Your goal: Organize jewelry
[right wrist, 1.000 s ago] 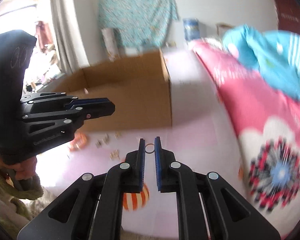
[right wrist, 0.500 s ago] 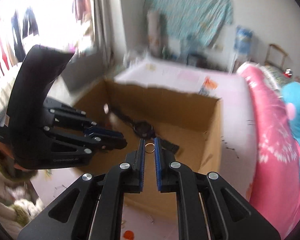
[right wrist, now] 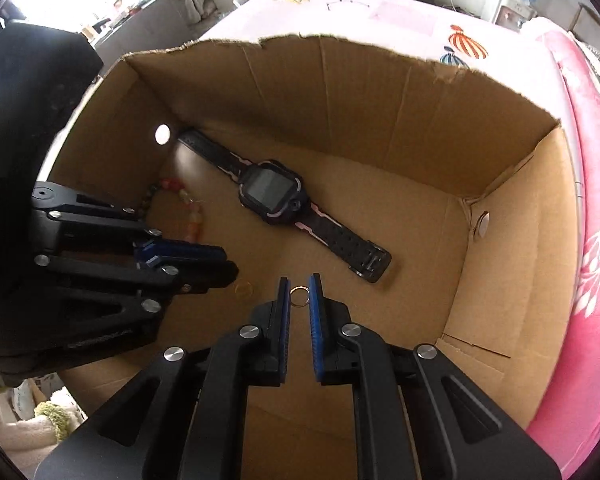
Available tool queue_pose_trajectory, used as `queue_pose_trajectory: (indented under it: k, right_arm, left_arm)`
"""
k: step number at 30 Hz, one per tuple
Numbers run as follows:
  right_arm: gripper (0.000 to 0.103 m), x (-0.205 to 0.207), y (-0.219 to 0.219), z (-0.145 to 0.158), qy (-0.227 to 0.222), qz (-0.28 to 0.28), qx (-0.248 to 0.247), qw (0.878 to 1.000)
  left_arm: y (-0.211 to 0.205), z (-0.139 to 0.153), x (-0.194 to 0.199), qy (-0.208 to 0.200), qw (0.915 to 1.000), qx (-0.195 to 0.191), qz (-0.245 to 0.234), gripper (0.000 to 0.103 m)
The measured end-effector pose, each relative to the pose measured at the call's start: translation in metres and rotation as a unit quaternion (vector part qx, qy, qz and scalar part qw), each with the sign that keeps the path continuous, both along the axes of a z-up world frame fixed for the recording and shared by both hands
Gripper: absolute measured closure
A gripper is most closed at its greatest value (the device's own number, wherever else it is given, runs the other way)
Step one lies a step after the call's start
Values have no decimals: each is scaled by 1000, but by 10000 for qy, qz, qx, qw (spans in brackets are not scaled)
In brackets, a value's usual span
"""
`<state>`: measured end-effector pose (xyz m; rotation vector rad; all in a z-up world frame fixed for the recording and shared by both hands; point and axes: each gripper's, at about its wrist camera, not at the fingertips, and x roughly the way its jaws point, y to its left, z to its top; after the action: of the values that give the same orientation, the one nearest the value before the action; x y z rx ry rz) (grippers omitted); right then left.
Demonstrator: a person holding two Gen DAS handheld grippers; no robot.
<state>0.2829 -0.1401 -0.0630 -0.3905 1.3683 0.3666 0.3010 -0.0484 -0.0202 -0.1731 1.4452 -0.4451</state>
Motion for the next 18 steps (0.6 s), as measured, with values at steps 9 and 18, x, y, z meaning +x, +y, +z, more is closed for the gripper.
queue_pose_trajectory:
  k: [9,18]
  right_arm:
    - [93,3,-2,3,-198,-89,-114,9997]
    - [88,-36,-8,83,-1326,-74,503,9899]
  left_arm:
    - [10,5,-7,-81,9999,-42,143,81]
    - [24,69,-54,-1402,9900,-47,149,80]
